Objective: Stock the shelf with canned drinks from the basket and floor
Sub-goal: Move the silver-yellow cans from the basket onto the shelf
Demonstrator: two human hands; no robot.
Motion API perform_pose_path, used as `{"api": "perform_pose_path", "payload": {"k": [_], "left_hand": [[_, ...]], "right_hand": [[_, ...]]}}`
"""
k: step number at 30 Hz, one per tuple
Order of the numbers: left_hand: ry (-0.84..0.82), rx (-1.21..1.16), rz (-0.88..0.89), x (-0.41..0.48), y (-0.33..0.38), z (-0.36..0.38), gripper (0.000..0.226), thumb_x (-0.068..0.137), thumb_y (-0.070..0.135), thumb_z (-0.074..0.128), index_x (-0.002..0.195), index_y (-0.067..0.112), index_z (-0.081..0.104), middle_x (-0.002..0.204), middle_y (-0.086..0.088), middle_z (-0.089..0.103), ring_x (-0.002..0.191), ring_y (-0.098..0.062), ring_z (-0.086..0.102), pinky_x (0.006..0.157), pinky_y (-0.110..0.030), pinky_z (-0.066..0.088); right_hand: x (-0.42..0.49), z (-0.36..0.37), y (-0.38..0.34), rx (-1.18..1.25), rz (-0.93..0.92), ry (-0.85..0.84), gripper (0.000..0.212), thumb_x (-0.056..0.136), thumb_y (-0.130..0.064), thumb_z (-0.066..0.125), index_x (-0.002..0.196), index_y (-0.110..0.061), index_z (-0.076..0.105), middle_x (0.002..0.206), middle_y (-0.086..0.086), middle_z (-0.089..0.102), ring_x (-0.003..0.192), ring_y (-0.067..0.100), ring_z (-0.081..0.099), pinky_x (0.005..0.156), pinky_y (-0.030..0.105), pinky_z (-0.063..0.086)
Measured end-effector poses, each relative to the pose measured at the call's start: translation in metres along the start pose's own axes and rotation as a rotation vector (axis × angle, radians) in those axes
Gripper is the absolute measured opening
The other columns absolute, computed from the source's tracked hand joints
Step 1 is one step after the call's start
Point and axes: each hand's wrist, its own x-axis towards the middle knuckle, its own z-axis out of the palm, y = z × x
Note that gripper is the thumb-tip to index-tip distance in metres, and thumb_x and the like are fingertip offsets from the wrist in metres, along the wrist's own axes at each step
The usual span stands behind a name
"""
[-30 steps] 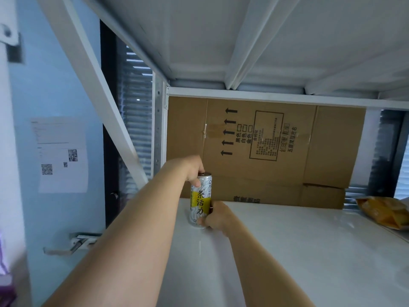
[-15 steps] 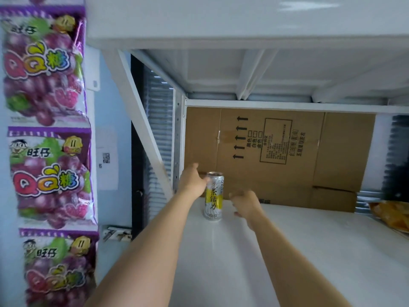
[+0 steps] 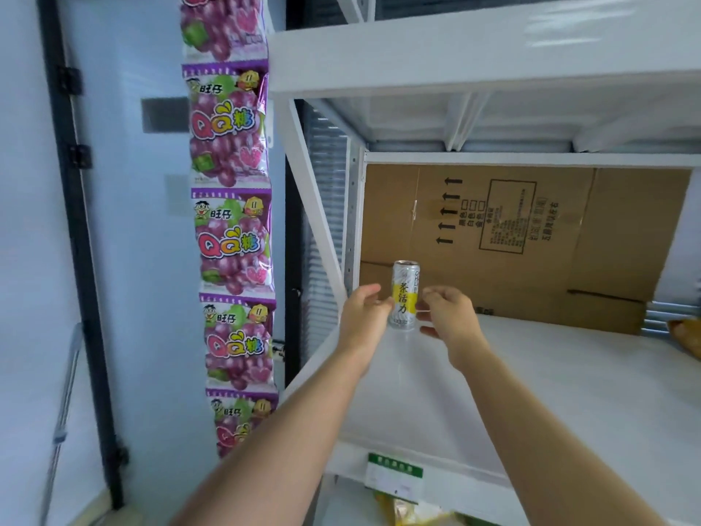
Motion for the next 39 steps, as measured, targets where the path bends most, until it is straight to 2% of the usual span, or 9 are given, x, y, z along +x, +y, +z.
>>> {"api": "perform_pose_path", "payload": {"k": [3, 6, 12, 20, 25, 29, 31, 34, 39], "left_hand": [[-0.096, -0.071, -0.002, -0.043, 0.013, -0.016, 0.040, 0.093, 0.015, 0.060, 0.132, 0.013, 0.055, 0.122, -0.002, 0.061, 0.104, -0.009, 0.056, 0.097, -0.026, 0.042], [-0.157, -0.123, -0.001, -0.087, 0.023, -0.040, 0.036, 0.094, 0.018, 0.057, 0.130, 0.015, 0.056, 0.129, -0.002, 0.058, 0.114, -0.013, 0.054, 0.106, -0.034, 0.041], [-0.223, -0.141, 0.106, -0.169, 0.040, -0.102, 0.028, 0.098, 0.016, 0.052, 0.125, 0.017, 0.060, 0.115, 0.010, 0.060, 0.111, -0.006, 0.056, 0.107, -0.034, 0.043], [-0.104, -0.172, 0.224, -0.241, 0.032, -0.230, 0.028, 0.098, 0.024, 0.054, 0.125, 0.020, 0.060, 0.127, 0.010, 0.063, 0.116, 0.002, 0.057, 0.101, -0.019, 0.045], [0.144, -0.094, 0.208, -0.262, 0.002, -0.314, 0.026, 0.095, 0.024, 0.058, 0.120, 0.019, 0.062, 0.125, 0.009, 0.065, 0.120, -0.004, 0.057, 0.109, -0.035, 0.042], [0.350, 0.012, 0.125, -0.290, -0.024, -0.381, 0.034, 0.089, 0.029, 0.059, 0.121, 0.017, 0.063, 0.124, 0.007, 0.065, 0.119, -0.008, 0.058, 0.105, -0.030, 0.044], [0.477, 0.056, 0.085, -0.309, -0.039, -0.417, 0.021, 0.095, 0.018, 0.059, 0.115, 0.019, 0.065, 0.117, 0.008, 0.067, 0.113, -0.008, 0.060, 0.100, -0.029, 0.046], [0.673, 0.123, 0.015, -0.338, -0.058, -0.463, 0.021, 0.095, 0.007, 0.058, 0.108, 0.020, 0.067, 0.105, 0.006, 0.067, 0.098, -0.007, 0.061, 0.095, -0.031, 0.047], [0.912, 0.222, -0.147, -0.400, -0.096, -0.538, 0.022, 0.096, 0.018, 0.059, 0.114, 0.027, 0.066, 0.115, 0.004, 0.067, 0.110, -0.015, 0.061, 0.096, -0.028, 0.048]], "right_hand": [[-0.047, 0.002, -0.011, 0.028, -0.025, 0.008, 0.019, 0.098, -0.016, 0.046, 0.111, -0.012, 0.060, 0.095, 0.006, 0.067, 0.079, 0.018, 0.062, 0.076, 0.038, 0.054], [-0.102, 0.007, -0.019, 0.041, -0.049, 0.014, 0.019, 0.098, -0.015, 0.045, 0.109, -0.012, 0.060, 0.092, 0.005, 0.066, 0.077, 0.017, 0.061, 0.071, 0.034, 0.052], [-0.215, 0.035, -0.033, 0.185, -0.027, 0.041, 0.018, 0.100, -0.015, 0.045, 0.109, -0.011, 0.060, 0.090, 0.007, 0.065, 0.081, 0.019, 0.062, 0.071, 0.031, 0.052], [-0.324, 0.089, -0.036, 0.359, 0.038, -0.147, 0.020, 0.101, -0.020, 0.047, 0.110, -0.011, 0.063, 0.094, 0.009, 0.069, 0.087, 0.021, 0.066, 0.079, 0.036, 0.054], [-0.359, 0.159, -0.031, 0.396, -0.033, -0.384, 0.016, 0.101, -0.015, 0.046, 0.101, -0.014, 0.062, 0.089, 0.003, 0.069, 0.081, 0.015, 0.066, 0.072, 0.030, 0.053], [-0.385, 0.225, -0.017, 0.416, -0.018, -0.592, 0.016, 0.100, -0.013, 0.047, 0.103, -0.015, 0.063, 0.088, 0.002, 0.069, 0.080, 0.014, 0.066, 0.072, 0.030, 0.055], [-0.403, 0.262, -0.006, 0.421, 0.048, -0.710, 0.016, 0.100, -0.013, 0.048, 0.102, -0.017, 0.063, 0.087, 0.000, 0.069, 0.080, 0.013, 0.065, 0.072, 0.030, 0.054], [-0.429, 0.310, 0.011, 0.411, 0.109, -0.857, 0.015, 0.100, -0.014, 0.049, 0.101, -0.017, 0.063, 0.085, -0.001, 0.068, 0.074, 0.008, 0.065, 0.069, 0.026, 0.052], [-0.484, 0.384, 0.043, 0.329, 0.246, -1.075, 0.015, 0.098, -0.013, 0.050, 0.100, -0.018, 0.064, 0.084, 0.000, 0.068, 0.075, 0.012, 0.064, 0.068, 0.026, 0.052]]}}
